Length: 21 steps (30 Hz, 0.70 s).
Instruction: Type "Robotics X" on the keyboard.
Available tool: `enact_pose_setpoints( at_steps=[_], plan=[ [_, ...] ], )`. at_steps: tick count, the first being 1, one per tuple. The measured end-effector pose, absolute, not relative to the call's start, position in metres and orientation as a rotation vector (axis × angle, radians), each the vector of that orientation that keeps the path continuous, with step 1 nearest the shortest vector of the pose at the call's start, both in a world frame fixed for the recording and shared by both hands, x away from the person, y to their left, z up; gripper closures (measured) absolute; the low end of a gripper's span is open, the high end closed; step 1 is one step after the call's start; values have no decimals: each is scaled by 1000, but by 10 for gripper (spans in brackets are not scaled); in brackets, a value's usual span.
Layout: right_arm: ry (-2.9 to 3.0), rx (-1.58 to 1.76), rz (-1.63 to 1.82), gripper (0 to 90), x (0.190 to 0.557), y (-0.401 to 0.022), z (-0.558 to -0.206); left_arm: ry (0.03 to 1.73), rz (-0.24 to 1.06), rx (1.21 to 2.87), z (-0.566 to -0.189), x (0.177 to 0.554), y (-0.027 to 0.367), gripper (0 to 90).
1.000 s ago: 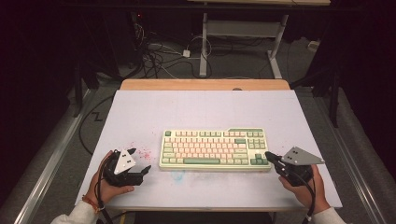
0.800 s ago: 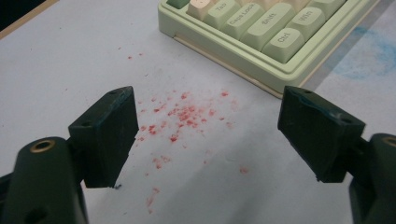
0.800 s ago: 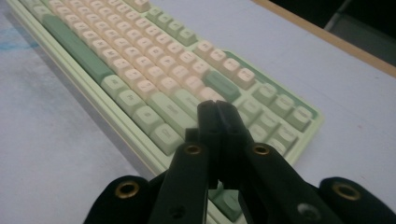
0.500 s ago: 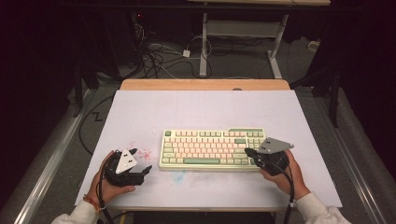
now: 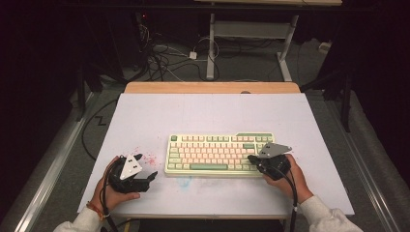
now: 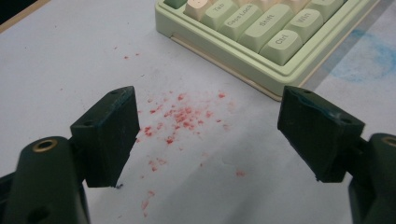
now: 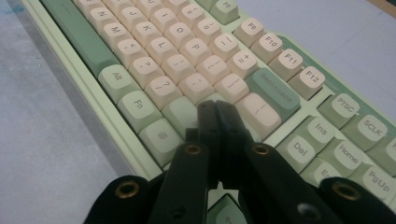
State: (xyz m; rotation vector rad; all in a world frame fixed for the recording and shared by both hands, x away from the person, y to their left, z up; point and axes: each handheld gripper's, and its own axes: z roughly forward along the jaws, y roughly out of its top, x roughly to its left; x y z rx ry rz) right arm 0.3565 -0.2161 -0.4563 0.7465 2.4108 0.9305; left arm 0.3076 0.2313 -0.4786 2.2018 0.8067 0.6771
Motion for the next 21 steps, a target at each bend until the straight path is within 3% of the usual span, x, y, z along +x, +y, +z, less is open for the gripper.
enact_pose_setpoints(
  at_steps=[6,8,9,10,11,12,14,15,21],
  plan=[
    [2414,751,936,900,357,-216,-461,814,679,2203,-478,307,231,216],
    [2416,751,927,900,357,-216,-460,822,681,2205,-477,307,231,298],
    [2414,748,933,900,357,-216,-461,830,665,2203,-476,307,232,422],
    [2414,748,933,900,357,-216,-461,840,638,2200,-475,307,232,422],
    [2410,753,941,900,357,-216,-461,835,617,2189,-473,307,232,546],
    [2410,753,941,900,357,-216,-461,831,602,2181,-471,307,232,546],
    [2407,747,937,900,356,-216,-462,829,584,2180,-469,308,231,647],
    [2402,744,935,900,356,-216,-462,822,579,2186,-468,308,230,763],
    [2399,746,944,900,356,-216,-462,786,521,2213,-461,313,222,878]
  ],
)
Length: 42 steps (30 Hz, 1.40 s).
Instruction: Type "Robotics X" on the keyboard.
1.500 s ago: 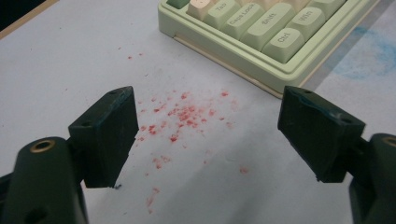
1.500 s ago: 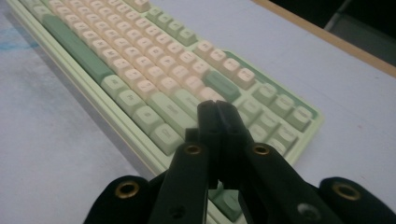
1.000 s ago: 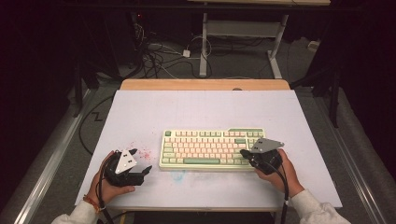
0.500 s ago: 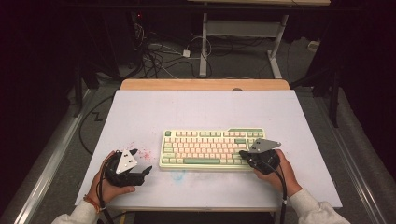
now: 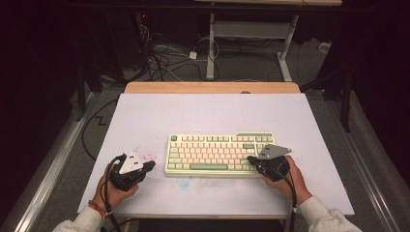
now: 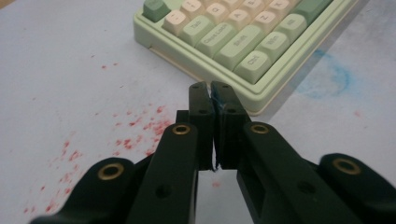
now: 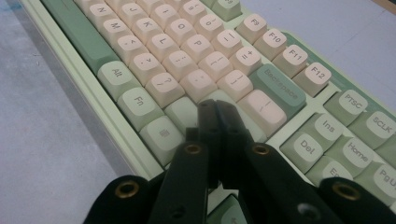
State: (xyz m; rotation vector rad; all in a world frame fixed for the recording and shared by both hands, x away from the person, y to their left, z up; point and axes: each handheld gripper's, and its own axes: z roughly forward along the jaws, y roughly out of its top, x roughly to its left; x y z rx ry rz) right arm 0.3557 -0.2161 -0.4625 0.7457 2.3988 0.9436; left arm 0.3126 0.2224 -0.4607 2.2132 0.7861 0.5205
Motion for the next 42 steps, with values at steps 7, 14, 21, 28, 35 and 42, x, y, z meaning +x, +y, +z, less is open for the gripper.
enact_pose_setpoints(
  at_steps=[7,14,21,28,35,42],
  plan=[
    [2397,744,938,900,355,-216,-463,730,491,2243,-451,321,205,881],
    [2396,738,935,900,355,-215,-463,685,494,2261,-446,327,191,881],
    [2394,737,934,900,355,-215,-463,654,495,2277,-444,332,179,880],
    [2394,735,931,900,355,-215,-463,624,489,2301,-443,337,169,880],
    [2394,733,929,900,355,-215,-463,616,490,2305,-442,342,163,880],
    [2393,733,928,900,354,-214,-463,600,489,2317,-440,350,152,880]
  ],
)
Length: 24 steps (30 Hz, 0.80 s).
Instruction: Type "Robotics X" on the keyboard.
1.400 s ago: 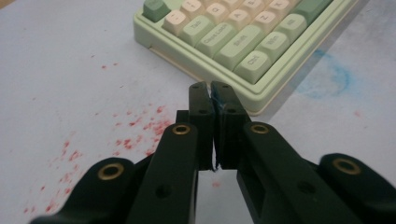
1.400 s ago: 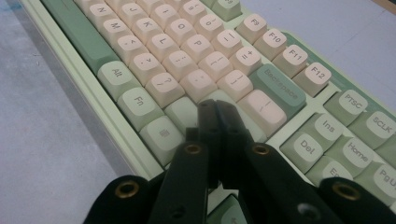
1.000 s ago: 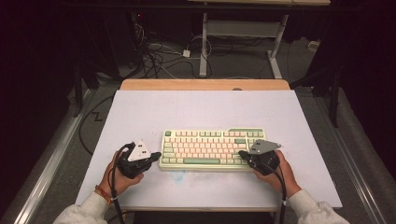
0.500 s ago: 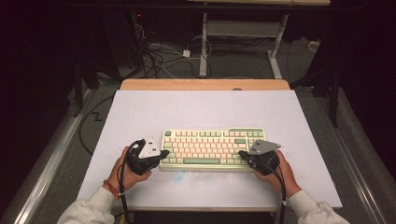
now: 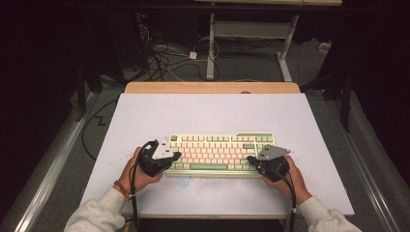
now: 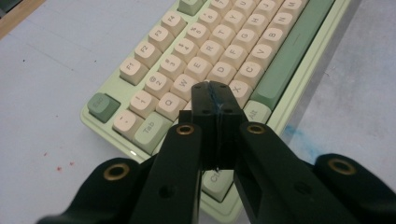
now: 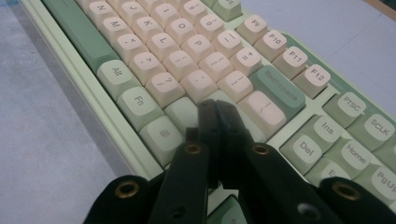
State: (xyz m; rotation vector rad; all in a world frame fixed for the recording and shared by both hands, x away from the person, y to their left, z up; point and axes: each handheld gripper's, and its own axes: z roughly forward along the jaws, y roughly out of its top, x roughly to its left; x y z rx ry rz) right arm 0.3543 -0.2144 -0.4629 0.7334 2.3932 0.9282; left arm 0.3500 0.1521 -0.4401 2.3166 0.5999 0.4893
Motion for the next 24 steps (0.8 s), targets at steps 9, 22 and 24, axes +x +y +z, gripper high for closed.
enact_pose_setpoints(
  at_steps=[9,22,24],
  plan=[
    [2393,733,927,900,354,-214,-463,564,479,2349,-439,365,132,880],
    [2389,732,921,900,354,-213,-463,544,445,2387,-438,393,102,879],
    [2388,735,922,900,354,-213,-463,538,440,2403,-440,396,98,879]
  ],
)
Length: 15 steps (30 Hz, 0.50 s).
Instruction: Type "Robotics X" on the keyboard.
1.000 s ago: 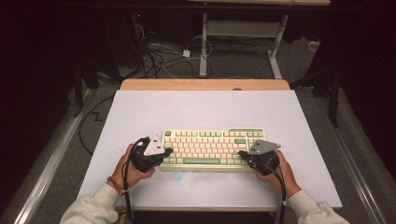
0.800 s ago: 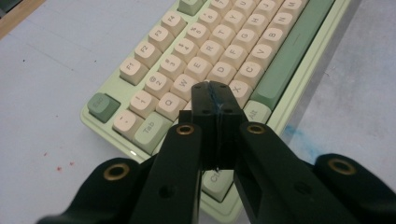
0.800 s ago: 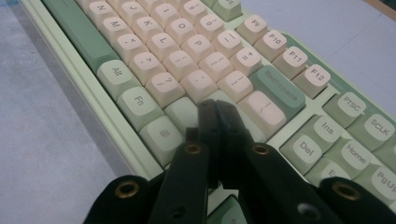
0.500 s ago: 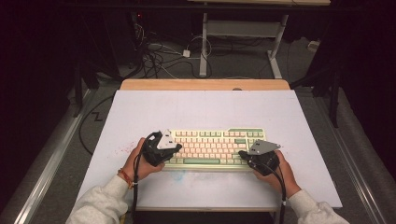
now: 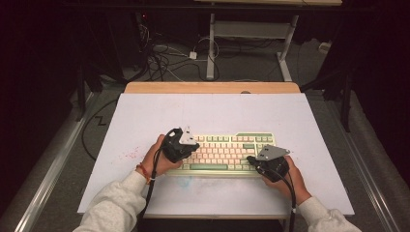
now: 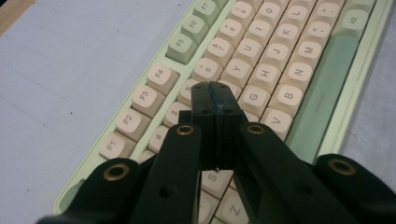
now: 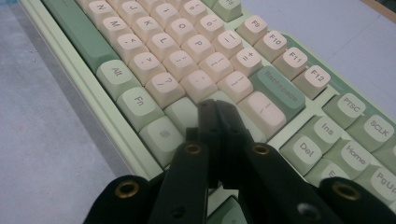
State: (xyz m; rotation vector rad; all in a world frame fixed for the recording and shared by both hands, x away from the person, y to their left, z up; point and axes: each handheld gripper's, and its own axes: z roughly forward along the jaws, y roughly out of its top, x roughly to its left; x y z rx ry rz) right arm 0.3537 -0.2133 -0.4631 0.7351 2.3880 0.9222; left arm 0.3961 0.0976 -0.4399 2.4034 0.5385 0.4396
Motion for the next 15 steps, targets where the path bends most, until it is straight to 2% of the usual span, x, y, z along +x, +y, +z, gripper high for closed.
enact_pose_setpoints(
  at_steps=[15],
  plan=[
    [2386,716,916,900,354,-213,-463,553,421,2445,-450,407,88,860]
  ],
)
